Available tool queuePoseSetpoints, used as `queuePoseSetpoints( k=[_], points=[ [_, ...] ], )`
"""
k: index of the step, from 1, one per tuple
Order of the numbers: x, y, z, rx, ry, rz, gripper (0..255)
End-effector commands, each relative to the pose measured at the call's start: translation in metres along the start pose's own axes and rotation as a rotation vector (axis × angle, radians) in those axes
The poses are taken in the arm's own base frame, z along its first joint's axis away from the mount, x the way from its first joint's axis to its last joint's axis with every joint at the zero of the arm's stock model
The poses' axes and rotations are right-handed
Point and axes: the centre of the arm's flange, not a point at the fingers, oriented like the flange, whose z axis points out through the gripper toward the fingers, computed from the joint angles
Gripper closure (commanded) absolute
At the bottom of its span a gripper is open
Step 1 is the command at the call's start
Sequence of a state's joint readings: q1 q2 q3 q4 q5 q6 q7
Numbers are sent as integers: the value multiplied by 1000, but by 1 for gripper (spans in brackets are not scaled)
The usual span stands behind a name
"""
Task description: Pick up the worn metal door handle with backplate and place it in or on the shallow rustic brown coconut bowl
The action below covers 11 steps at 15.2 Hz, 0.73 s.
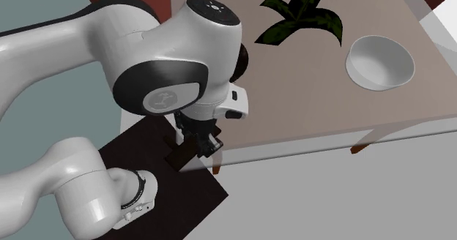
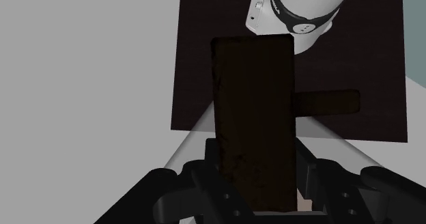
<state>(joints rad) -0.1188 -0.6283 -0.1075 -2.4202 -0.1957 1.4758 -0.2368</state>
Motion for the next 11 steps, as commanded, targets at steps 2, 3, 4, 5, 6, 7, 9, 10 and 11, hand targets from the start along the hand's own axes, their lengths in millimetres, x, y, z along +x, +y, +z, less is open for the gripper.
queuePoseSetpoints(
  k=[2, 3, 4, 5, 6, 7, 9, 10, 11],
  points=[
    [-4, 1, -16, 0, 0, 0, 255],
    [-6, 1, -21, 0, 0, 0, 255],
    [-8, 1, -26, 0, 0, 0, 255],
    [-10, 2, -31, 0, 0, 0, 255],
    [-11, 2, -36, 0, 0, 0, 255],
    [-13, 2, -41, 0, 0, 0, 255],
    [-17, 3, -51, 0, 0, 0, 255],
    [-18, 3, -56, 0, 0, 0, 255],
    [-20, 3, -61, 0, 0, 0, 255]
  ],
)
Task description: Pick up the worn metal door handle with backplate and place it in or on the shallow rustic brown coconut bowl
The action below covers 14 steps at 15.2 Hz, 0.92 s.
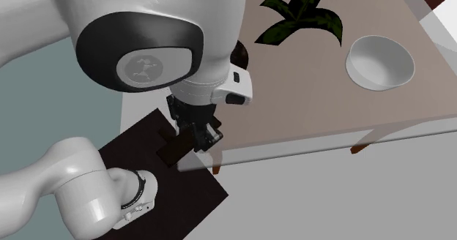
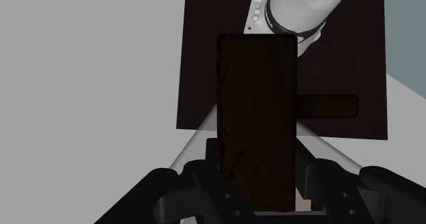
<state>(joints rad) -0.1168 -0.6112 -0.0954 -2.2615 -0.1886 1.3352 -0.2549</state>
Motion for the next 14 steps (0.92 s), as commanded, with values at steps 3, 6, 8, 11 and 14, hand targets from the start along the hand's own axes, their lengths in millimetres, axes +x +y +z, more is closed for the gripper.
queuePoseSetpoints(
  k=[3, 6, 8, 11, 14],
  points=[
    [-8, 2, -21, 0, 0, 0, 255],
    [-1, -4, -34, 0, 0, 0, 255],
    [21, -17, -43, 0, 0, 0, 255],
    [53, -35, -57, 0, 0, 0, 255],
    [85, -54, -71, 0, 0, 0, 255]
  ],
)
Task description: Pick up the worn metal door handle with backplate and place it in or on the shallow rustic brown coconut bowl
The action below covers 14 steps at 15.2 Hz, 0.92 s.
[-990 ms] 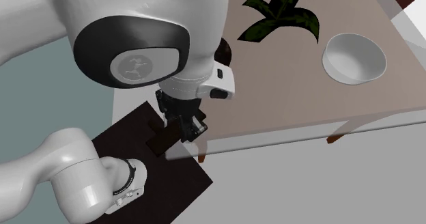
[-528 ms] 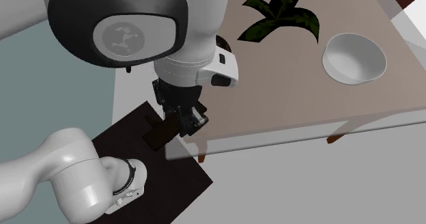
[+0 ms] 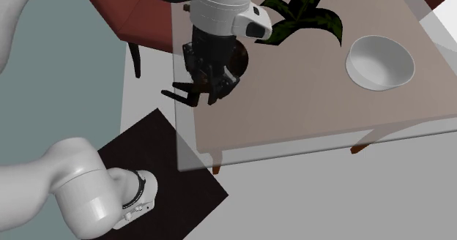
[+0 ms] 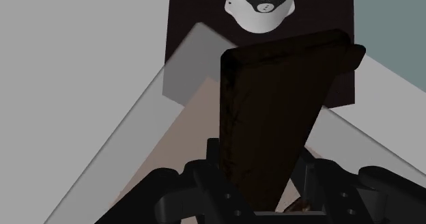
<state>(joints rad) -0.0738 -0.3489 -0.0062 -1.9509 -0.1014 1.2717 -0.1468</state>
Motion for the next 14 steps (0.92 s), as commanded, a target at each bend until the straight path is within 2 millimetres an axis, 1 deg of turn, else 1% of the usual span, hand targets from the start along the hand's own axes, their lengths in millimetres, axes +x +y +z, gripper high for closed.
queuePoseSetpoints(
  k=[1, 11, 14],
  points=[
    [22, -15, -7, 0, 0, 0, 255],
    [130, -78, -55, 0, 0, 0, 255],
    [135, -79, -40, 0, 0, 0, 255]
  ],
)
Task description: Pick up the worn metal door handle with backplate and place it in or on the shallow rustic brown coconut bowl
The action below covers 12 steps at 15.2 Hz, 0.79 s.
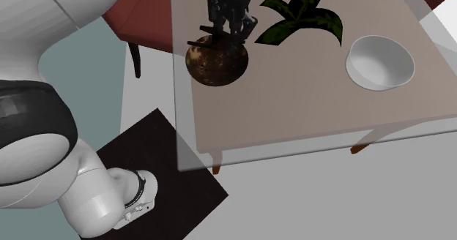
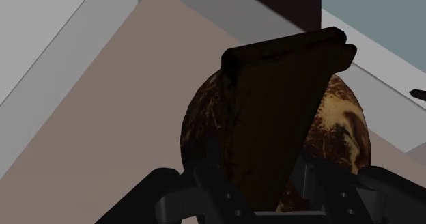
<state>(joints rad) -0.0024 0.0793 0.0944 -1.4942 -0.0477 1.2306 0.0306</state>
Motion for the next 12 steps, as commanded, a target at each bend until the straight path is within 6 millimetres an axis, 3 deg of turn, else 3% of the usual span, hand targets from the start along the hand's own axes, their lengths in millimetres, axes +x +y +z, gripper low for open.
queuePoseSetpoints(
  k=[1, 12],
  points=[
    [4, -1, 9, 0, 1, 0, 255],
    [24, -4, 64, 0, 1, 0, 255]
  ],
)
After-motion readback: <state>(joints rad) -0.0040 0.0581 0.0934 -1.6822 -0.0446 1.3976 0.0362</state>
